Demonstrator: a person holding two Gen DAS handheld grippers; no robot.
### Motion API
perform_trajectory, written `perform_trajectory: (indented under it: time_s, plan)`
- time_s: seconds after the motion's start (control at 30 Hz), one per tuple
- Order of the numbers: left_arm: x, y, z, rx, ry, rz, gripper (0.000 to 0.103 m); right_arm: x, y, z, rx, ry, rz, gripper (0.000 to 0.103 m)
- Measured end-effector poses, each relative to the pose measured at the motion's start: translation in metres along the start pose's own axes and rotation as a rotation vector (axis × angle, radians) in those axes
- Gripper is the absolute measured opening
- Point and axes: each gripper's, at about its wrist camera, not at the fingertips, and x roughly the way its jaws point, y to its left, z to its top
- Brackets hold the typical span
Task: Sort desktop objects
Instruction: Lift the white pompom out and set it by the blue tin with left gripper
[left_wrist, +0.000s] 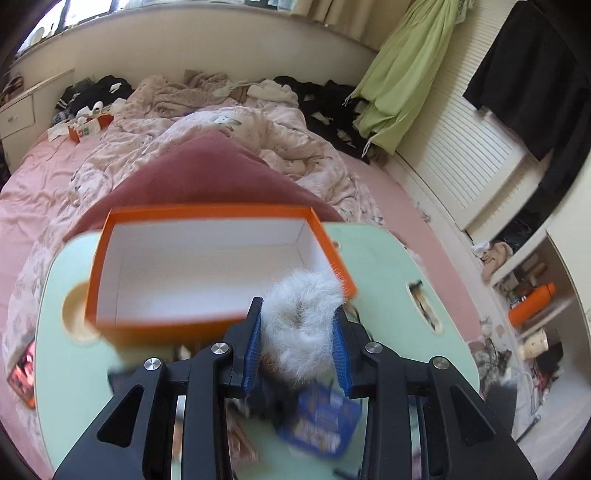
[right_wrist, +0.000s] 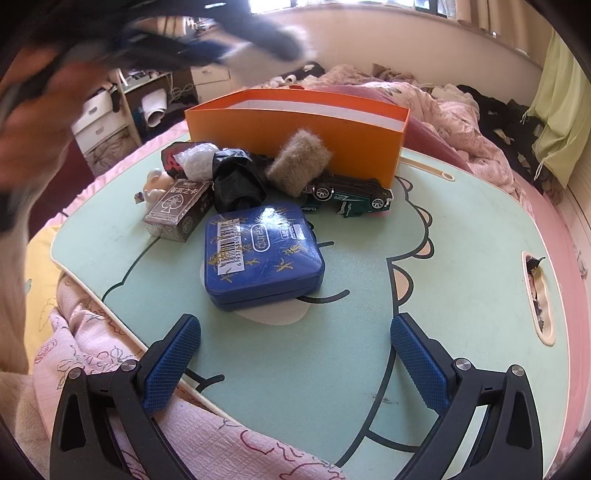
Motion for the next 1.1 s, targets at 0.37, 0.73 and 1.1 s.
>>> perform_trajectory:
  time_s: [0.37,0.73,1.1]
  plan:
    - [0.001,0.018,-0.049,-0.100,-0.061,-0.042,0.050,0.000,0.000,0.000,-0.004,-0.001,0.004,0.102]
    - [-0.047,0.029,-0.097,-0.025,-0.190,0.103,0.077,0.000,-0.001,0.000,-0.008,-0.001,0.006,0.102]
    - [-0.029,0.038,-0.166,0.075,-0.155,0.252,0.081,-0.002,0.000,-0.001,-0.014,-0.001,0.008,0.102]
